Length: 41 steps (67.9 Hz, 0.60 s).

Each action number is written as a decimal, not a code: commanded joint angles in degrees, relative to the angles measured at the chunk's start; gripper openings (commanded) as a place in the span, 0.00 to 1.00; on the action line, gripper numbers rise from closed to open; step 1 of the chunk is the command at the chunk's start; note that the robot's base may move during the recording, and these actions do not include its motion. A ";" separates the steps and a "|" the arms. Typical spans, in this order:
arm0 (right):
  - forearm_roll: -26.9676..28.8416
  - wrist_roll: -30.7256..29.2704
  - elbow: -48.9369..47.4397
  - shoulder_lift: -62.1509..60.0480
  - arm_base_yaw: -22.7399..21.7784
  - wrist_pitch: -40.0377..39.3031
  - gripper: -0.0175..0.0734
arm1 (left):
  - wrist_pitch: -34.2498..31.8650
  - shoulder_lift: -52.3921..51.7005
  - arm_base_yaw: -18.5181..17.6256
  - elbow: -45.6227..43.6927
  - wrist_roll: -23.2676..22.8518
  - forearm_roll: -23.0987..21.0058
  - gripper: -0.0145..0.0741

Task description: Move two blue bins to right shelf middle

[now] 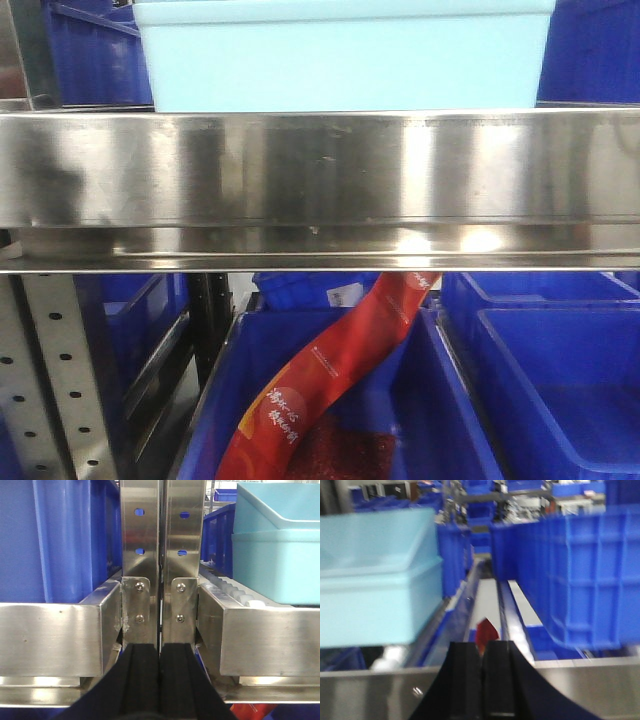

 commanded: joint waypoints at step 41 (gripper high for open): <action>-2.85 -0.64 14.04 -8.93 -0.97 -5.99 0.01 | -1.16 -0.34 0.20 -0.14 0.09 -0.49 0.04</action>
